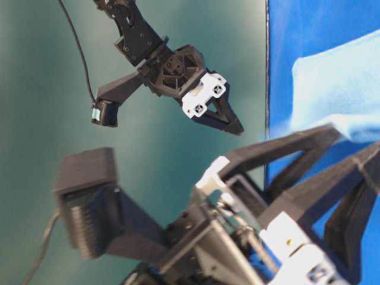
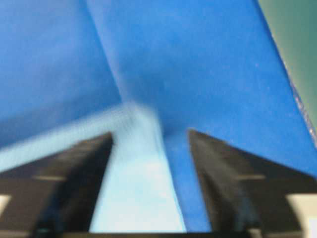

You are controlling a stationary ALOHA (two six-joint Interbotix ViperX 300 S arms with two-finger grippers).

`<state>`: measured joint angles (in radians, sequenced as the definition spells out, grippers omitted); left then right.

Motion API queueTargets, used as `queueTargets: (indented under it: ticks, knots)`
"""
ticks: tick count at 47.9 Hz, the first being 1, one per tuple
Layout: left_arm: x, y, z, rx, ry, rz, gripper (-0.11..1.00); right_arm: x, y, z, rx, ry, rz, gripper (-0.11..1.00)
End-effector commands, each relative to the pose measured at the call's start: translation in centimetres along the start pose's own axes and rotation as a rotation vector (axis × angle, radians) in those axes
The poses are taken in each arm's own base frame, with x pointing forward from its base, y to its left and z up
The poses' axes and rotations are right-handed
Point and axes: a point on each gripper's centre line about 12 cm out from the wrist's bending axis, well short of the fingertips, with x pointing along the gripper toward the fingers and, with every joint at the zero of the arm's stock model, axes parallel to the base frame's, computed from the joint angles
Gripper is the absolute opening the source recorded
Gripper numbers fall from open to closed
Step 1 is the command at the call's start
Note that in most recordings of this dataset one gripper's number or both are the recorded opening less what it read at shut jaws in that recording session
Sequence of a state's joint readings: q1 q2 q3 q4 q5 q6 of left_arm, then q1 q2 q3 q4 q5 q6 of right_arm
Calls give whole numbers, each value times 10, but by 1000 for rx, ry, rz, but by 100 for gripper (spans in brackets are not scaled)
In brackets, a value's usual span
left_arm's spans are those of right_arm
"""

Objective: Fold the light blue towel.

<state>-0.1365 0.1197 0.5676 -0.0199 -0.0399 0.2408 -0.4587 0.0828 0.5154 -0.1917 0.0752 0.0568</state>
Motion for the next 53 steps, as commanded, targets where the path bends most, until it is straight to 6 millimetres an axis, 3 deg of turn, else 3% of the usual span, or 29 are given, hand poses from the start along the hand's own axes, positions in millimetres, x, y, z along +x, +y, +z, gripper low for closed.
queueTargets:
  ticks: [1,5,14,29,36,44,53]
  knots:
    - [-18,8,19,-3,-48,17,80,-7,0,11,-8,-29,-2,65]
    - [-28,11,23,-8,-41,20,82,-11,0,11,-14,-34,-3,58]
    - [-56,20,24,-23,-39,37,78,-35,1,8,-13,-56,-2,59]
    - [-110,57,1,-131,-143,167,76,-106,19,-8,-9,-169,32,59]
    - [-139,68,-13,-189,-263,246,76,-138,27,-25,33,-234,59,59]
    - [-170,68,-27,-211,-351,295,76,-172,31,-46,80,-309,79,59]
    - [-188,60,-45,-258,-396,308,76,-183,37,-74,131,-319,110,59]
